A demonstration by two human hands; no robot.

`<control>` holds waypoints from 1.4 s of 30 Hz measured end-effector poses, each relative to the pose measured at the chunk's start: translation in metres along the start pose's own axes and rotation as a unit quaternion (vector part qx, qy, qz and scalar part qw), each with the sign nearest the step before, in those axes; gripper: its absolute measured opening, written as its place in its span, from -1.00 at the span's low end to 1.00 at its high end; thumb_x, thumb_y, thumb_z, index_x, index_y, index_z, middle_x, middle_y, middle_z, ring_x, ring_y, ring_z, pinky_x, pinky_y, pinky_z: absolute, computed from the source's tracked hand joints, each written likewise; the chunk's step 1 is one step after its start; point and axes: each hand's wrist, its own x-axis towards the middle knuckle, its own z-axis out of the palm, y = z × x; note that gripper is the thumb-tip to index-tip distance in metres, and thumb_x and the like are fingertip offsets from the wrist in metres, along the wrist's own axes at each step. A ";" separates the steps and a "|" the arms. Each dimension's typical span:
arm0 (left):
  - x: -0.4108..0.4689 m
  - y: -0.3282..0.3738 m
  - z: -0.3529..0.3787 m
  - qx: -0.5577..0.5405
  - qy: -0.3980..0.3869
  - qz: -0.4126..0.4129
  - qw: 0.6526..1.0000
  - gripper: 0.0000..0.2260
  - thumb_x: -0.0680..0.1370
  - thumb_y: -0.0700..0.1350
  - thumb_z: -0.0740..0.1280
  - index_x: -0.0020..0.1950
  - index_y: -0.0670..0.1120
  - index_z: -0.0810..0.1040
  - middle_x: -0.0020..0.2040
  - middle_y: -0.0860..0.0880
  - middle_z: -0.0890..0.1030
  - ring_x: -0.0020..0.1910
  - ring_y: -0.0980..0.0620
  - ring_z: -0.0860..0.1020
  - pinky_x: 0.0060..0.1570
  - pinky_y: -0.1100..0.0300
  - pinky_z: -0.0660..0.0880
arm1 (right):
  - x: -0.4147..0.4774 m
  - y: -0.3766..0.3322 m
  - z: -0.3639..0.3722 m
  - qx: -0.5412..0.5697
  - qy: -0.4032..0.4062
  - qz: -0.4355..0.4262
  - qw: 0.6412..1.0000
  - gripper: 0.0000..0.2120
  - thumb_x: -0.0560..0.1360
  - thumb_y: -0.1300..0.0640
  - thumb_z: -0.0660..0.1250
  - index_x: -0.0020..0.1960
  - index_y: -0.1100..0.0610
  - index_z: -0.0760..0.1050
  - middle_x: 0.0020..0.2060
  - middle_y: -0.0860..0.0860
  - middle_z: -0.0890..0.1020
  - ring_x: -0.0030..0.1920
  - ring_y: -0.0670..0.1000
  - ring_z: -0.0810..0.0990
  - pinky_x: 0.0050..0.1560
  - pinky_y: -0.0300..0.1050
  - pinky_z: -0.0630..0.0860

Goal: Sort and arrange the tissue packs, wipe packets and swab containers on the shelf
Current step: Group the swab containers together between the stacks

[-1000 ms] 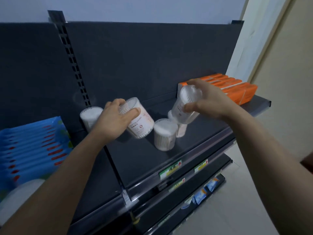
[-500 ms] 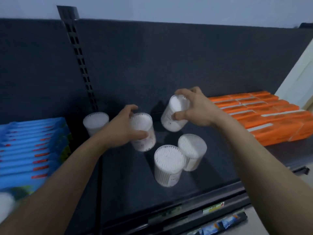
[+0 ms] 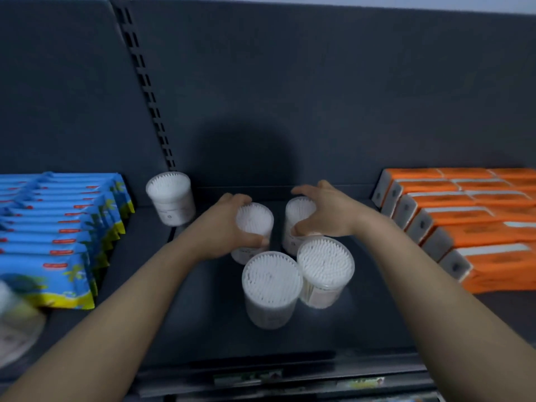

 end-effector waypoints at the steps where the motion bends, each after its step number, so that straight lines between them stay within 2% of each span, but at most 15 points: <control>1: -0.001 -0.001 0.002 -0.003 0.005 0.000 1.000 -0.21 0.31 0.12 0.51 0.44 -0.01 0.25 0.31 0.05 0.32 0.12 0.18 0.32 0.09 0.30 0.26 | 0.000 0.000 0.003 -0.002 0.005 -0.001 1.000 -0.19 0.33 -0.05 0.45 0.48 -0.10 0.15 0.22 -0.02 0.25 0.22 0.01 0.38 0.13 -0.21 0.34; 3: -0.003 -0.002 0.005 -0.013 0.016 0.001 1.000 -0.22 0.31 0.11 0.52 0.44 -0.01 0.25 0.32 0.04 0.31 0.12 0.18 0.31 0.10 0.30 0.25 | -0.002 -0.002 0.006 0.002 0.013 -0.005 1.000 -0.19 0.33 -0.06 0.46 0.48 -0.08 0.16 0.32 0.01 0.24 0.33 0.03 0.33 0.20 -0.22 0.30; 6: -0.008 -0.003 0.002 -0.017 0.032 -0.006 0.999 -0.28 0.34 0.10 0.50 0.41 -0.02 0.29 0.31 0.03 0.31 0.16 0.12 0.35 0.12 0.27 0.28 | -0.011 -0.004 0.003 0.008 0.026 -0.001 1.000 -0.22 0.37 -0.12 0.44 0.49 -0.01 0.18 0.38 0.05 0.27 0.35 0.04 0.34 0.20 -0.22 0.27; 9: -0.019 0.003 -0.006 -0.017 0.096 0.018 0.995 -0.50 0.40 0.08 0.45 0.25 -0.05 0.39 0.18 0.02 0.36 0.10 0.04 0.44 0.09 0.19 0.41 | -0.027 -0.010 -0.003 -0.006 0.063 0.044 0.997 -0.30 0.37 -0.20 0.41 0.36 0.12 0.29 0.26 0.08 0.39 0.11 0.01 0.41 0.04 -0.18 0.31; 11: -0.031 0.012 -0.012 -0.037 0.097 0.047 0.993 -0.63 0.39 0.12 0.43 0.07 -0.03 0.44 0.00 0.08 0.40 -0.07 0.10 0.46 -0.09 0.23 0.42 | -0.040 -0.016 -0.005 -0.029 0.062 0.085 0.994 -0.32 0.36 -0.25 0.39 0.28 0.16 0.32 0.21 0.10 0.44 0.03 0.02 0.40 -0.04 -0.14 0.32; 13: -0.043 0.022 -0.011 -0.023 0.020 0.062 0.998 -0.58 0.33 0.22 0.42 0.02 -0.01 0.46 -0.04 0.10 0.42 -0.12 0.15 0.45 -0.18 0.25 0.42 | -0.053 -0.022 -0.005 -0.054 0.014 0.121 0.991 -0.28 0.35 -0.28 0.38 0.30 0.16 0.32 0.23 0.07 0.47 0.08 0.04 0.45 0.00 -0.10 0.39; 15: -0.054 0.029 -0.004 0.007 -0.077 0.062 0.995 -0.44 0.28 0.28 0.43 0.14 0.01 0.44 0.04 0.09 0.41 -0.05 0.13 0.45 -0.15 0.22 0.42 | -0.067 -0.029 -0.001 -0.058 -0.028 0.137 0.989 -0.25 0.35 -0.25 0.40 0.37 0.12 0.29 0.30 0.03 0.45 0.21 0.05 0.46 0.16 -0.07 0.42; 17: -0.061 0.033 0.006 0.043 -0.131 0.073 0.988 -0.35 0.28 0.28 0.44 0.27 0.05 0.37 0.11 0.07 0.37 0.01 0.10 0.42 -0.12 0.18 0.39 | -0.079 -0.035 0.004 -0.051 -0.046 0.142 0.987 -0.21 0.37 -0.11 0.42 0.48 0.08 0.17 0.40 0.03 0.38 0.33 0.06 0.40 0.30 -0.06 0.37; 20: -0.066 0.033 0.010 0.072 -0.135 0.087 0.984 -0.34 0.30 0.26 0.44 0.31 0.07 0.33 0.15 0.04 0.36 0.02 0.05 0.41 -0.12 0.16 0.37 | -0.094 -0.043 0.013 -0.060 -0.054 0.143 0.986 -0.15 0.38 0.04 0.44 0.53 0.05 0.05 0.44 0.05 0.31 0.39 0.08 0.34 0.33 -0.06 0.34; 23: -0.067 0.026 0.005 0.055 -0.154 0.098 0.982 -0.42 0.31 0.20 0.45 0.26 0.12 0.38 0.12 0.04 0.33 0.06 0.04 0.42 -0.10 0.17 0.35 | -0.101 -0.045 0.021 -0.045 -0.032 0.146 0.988 -0.15 0.37 0.03 0.47 0.51 0.08 0.09 0.43 0.08 0.32 0.38 0.10 0.34 0.33 -0.04 0.34; 26: -0.072 0.018 -0.002 0.030 -0.168 0.099 0.980 -0.36 0.33 0.14 0.46 0.36 0.12 0.32 0.17 0.09 0.31 0.11 0.08 0.38 0.00 0.19 0.33 | -0.106 -0.046 0.027 -0.038 -0.011 0.136 0.990 -0.17 0.37 0.02 0.47 0.50 0.09 0.11 0.42 0.10 0.31 0.38 0.11 0.34 0.33 -0.03 0.33; 29: -0.076 0.013 -0.005 0.030 -0.160 0.100 0.982 -0.32 0.32 0.14 0.47 0.38 0.06 0.31 0.19 0.11 0.35 0.15 0.09 0.39 0.07 0.16 0.36 | -0.108 -0.047 0.030 -0.042 -0.016 0.126 0.991 -0.14 0.34 -0.03 0.49 0.49 0.07 0.13 0.40 0.07 0.32 0.36 0.11 0.35 0.32 -0.02 0.34; 33: -0.082 0.015 -0.005 0.025 -0.157 0.097 0.982 -0.38 0.33 0.12 0.47 0.33 0.05 0.35 0.21 0.10 0.37 0.17 0.10 0.39 0.10 0.17 0.36 | -0.108 -0.048 0.033 -0.042 -0.028 0.115 0.992 -0.13 0.29 -0.09 0.51 0.46 0.06 0.17 0.36 0.06 0.33 0.32 0.11 0.38 0.29 0.02 0.37; 39: -0.090 0.019 -0.006 0.041 -0.159 0.080 0.983 -0.39 0.31 0.11 0.49 0.29 0.06 0.36 0.23 0.10 0.37 0.17 0.09 0.40 0.18 0.11 0.40 | -0.107 -0.046 0.030 -0.076 -0.087 0.119 0.986 -0.09 0.21 -0.28 0.49 0.42 0.00 0.20 0.32 0.03 0.35 0.28 0.12 0.40 0.26 0.10 0.41; 42: -0.093 0.021 -0.008 0.036 -0.167 0.070 0.983 -0.43 0.31 0.14 0.50 0.24 0.05 0.39 0.15 0.13 0.42 0.10 0.12 0.43 0.12 0.15 0.44 | -0.107 -0.045 0.026 -0.088 -0.116 0.110 0.983 -0.09 0.22 -0.35 0.44 0.44 -0.02 0.21 0.35 0.00 0.36 0.32 0.10 0.39 0.29 0.06 0.39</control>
